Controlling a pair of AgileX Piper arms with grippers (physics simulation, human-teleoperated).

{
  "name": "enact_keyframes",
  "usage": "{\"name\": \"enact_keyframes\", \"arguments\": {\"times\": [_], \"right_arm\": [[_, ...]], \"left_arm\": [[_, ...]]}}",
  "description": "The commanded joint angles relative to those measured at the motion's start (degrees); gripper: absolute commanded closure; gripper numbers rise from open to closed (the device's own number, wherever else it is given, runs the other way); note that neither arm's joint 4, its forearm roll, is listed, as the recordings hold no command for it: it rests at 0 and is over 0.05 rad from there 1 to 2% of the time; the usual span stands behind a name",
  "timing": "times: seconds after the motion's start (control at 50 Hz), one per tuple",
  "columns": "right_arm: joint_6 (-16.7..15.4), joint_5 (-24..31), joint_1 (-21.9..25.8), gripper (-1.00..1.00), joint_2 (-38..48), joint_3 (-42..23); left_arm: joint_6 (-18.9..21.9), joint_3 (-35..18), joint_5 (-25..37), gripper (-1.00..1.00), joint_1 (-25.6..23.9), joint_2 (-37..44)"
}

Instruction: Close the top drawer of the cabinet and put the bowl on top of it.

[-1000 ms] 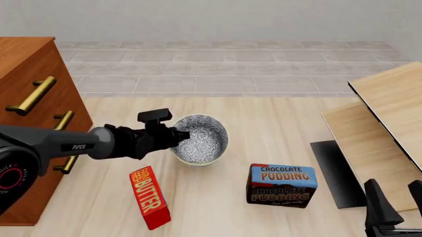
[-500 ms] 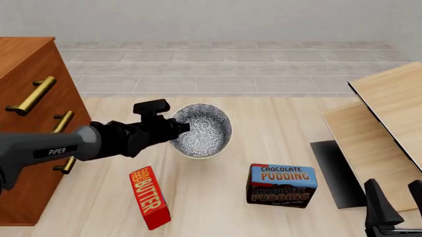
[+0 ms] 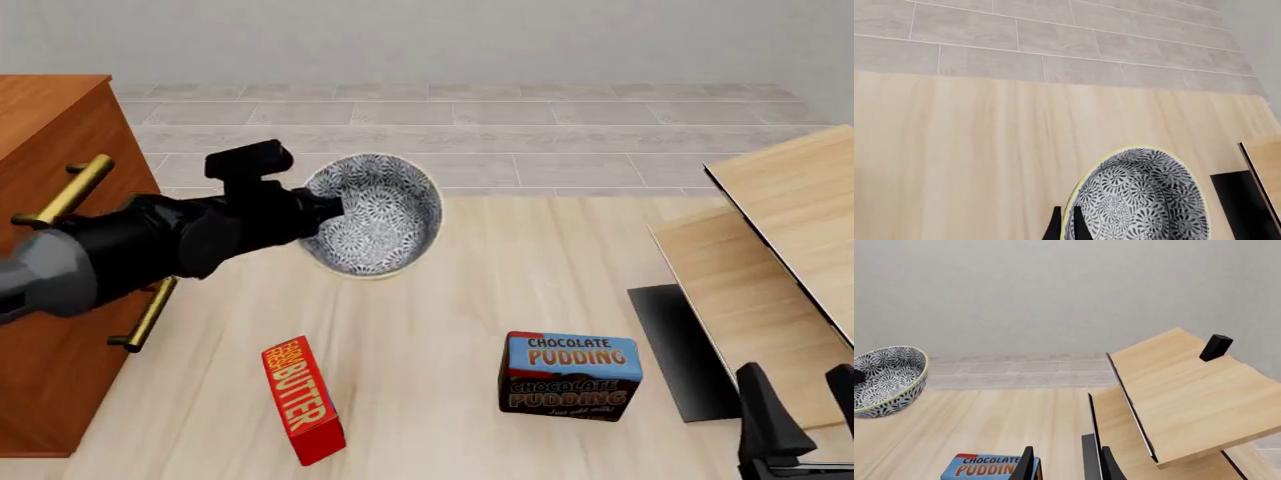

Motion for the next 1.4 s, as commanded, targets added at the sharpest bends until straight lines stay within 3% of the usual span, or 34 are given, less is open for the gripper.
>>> {"name": "enact_keyframes", "arguments": {"times": [0.02, 0.18, 0.2, 0.22, 0.24, 0.46, 0.54, 0.56, 0.68, 0.82, 0.98, 1.1, 1.14, 1.24, 1.38, 1.4], "right_arm": [[-0.2, 0.1, 0.1, -1.00, 0.0, -0.1], [-0.2, 0.2, 0.1, -1.00, 0.0, -0.3], [-0.2, 0.2, 0.1, -1.00, 0.0, -0.3], [-0.2, 0.1, 0.1, -1.00, 0.0, -0.2], [-0.2, 0.0, 0.1, -1.00, 0.0, -0.1], [-0.1, -0.1, 0.3, -1.00, 0.0, 0.0], [0.0, -0.4, 0.3, -1.00, 0.0, 0.3], [-0.1, -0.4, 0.3, -1.00, 0.0, 0.3], [-0.1, -0.3, 0.2, -1.00, 0.0, 0.2], [-0.2, -0.2, 0.3, -1.00, 0.0, 0.2], [-0.3, 0.0, 0.5, -1.00, 0.0, 0.1], [-0.3, 0.1, 0.3, -1.00, 0.0, 0.0], [-0.4, 0.0, 0.3, -1.00, 0.0, 0.0], [-0.5, 0.0, 0.3, -1.00, 0.0, 0.1], [-0.5, 0.0, 0.2, -1.00, 0.0, 0.1], [-0.5, -0.2, 0.2, -1.00, 0.0, 0.2]], "left_arm": [[0.2, -1.5, 8.7, 1.00, 3.7, -6.1], [-1.4, -0.7, 13.5, 1.00, 3.7, -8.8], [-0.8, -1.0, 13.9, 1.00, 3.3, -9.5], [2.2, -1.8, 15.7, 1.00, 6.2, -10.5], [2.7, -2.0, 16.5, 1.00, 7.5, -11.0], [-4.0, -0.6, 22.8, 1.00, 8.2, -15.3], [-2.8, -1.3, 26.0, 1.00, 11.3, -17.9], [-0.5, -2.0, 27.6, 1.00, 13.0, -18.2], [-3.7, -1.0, 29.8, 1.00, 13.2, -20.7], [-7.0, -1.2, 35.0, 1.00, 16.9, -24.1], [-5.8, -6.6, 42.3, 1.00, 23.8, -26.6], [-7.6, -9.8, 45.5, 1.00, 24.3, -26.5], [-8.2, -10.8, 46.8, 1.00, 27.5, -27.4], [-10.0, -16.5, 50.6, 1.00, 29.9, -26.4], [-8.6, -22.6, 54.1, 1.00, 35.2, -25.7], [-9.3, -23.2, 54.5, 1.00, 34.3, -25.3]]}}
